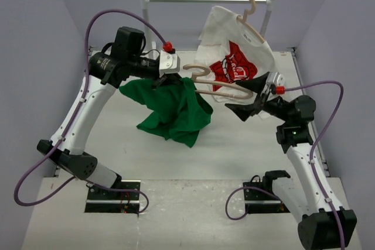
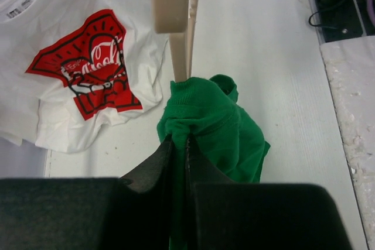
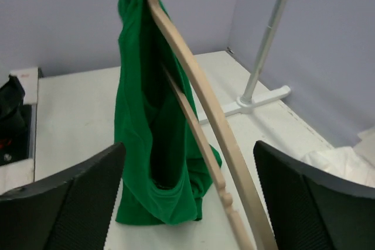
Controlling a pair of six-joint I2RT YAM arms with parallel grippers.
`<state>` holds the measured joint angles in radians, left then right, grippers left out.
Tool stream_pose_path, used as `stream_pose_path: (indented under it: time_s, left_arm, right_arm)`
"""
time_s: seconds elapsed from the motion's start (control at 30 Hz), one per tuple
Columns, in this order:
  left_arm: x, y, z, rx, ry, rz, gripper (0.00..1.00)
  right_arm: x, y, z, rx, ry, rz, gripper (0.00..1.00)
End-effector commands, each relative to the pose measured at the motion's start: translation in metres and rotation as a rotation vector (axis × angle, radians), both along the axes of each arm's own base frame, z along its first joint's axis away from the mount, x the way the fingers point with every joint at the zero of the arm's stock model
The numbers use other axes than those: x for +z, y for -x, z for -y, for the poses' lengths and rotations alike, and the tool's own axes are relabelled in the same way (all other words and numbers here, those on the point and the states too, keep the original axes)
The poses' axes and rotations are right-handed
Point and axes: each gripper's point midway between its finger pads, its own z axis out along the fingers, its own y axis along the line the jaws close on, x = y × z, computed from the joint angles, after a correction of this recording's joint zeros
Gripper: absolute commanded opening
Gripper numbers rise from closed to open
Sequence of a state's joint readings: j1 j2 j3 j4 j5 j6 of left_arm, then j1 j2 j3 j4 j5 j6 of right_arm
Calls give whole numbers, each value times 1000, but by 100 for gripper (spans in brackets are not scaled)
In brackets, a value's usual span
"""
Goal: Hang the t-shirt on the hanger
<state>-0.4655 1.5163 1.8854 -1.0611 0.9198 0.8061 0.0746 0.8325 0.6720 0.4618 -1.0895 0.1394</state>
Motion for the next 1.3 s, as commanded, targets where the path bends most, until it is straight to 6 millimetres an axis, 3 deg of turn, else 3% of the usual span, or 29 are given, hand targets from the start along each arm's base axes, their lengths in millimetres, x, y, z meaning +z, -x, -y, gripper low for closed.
stream_pose_path:
  time_s: [0.0, 0.03, 0.07, 0.1, 0.17, 0.27, 0.37, 0.5, 0.57, 0.63, 0.77, 0.87, 1.03, 1.17, 1.27]
  left_arm:
    - [20, -26, -6, 157, 31, 67, 0]
    - [18, -28, -8, 177, 22, 68, 0]
    - [14, -31, -12, 219, 15, 57, 0]
    - [13, -33, -14, 250, 17, 53, 0]
    - [17, -37, -19, 322, 49, 53, 0]
    - [21, -29, -26, 372, 94, 63, 0]
    - [37, -21, -32, 412, 177, 96, 0]
    - [54, 1, -30, 359, 266, 104, 0]
    - [55, 5, -28, 346, 278, 82, 0]
    - [55, 7, -26, 339, 283, 61, 0]
    - [55, 6, -22, 332, 298, 19, 0]
    - [52, 4, -19, 334, 297, -2, 0]
    - [52, 4, -17, 324, 302, -13, 0]
    - [52, 2, -17, 328, 304, -12, 0]
    - [53, -2, -18, 347, 306, -10, 0]
  right_arm:
    - [44, -49, 38, -396, -340, -297, 99]
    - [36, -60, 52, -504, -404, -395, 99]
    - [45, -67, 68, -609, -471, -422, 99]
    - [44, -62, 70, -622, -482, -454, 99]
    - [45, -52, 92, -742, -568, -475, 99]
    - [24, -43, 100, -786, -644, -556, 96]
    - [-11, -39, 76, -652, -712, -741, 83]
    - [-35, -33, 29, -468, -702, -875, 77]
    - [-37, -29, -8, -393, -629, -914, 79]
    - [-37, -33, -28, -347, -604, -932, 79]
    - [-32, -51, -48, -337, -610, -920, 77]
    - [-42, -62, -69, -322, -575, -958, 75]
    - [-55, -69, -88, -317, -533, -989, 69]
    - [-79, -70, -99, -338, -474, -1029, 56]
    - [-101, -68, -97, -378, -454, -1067, 35]
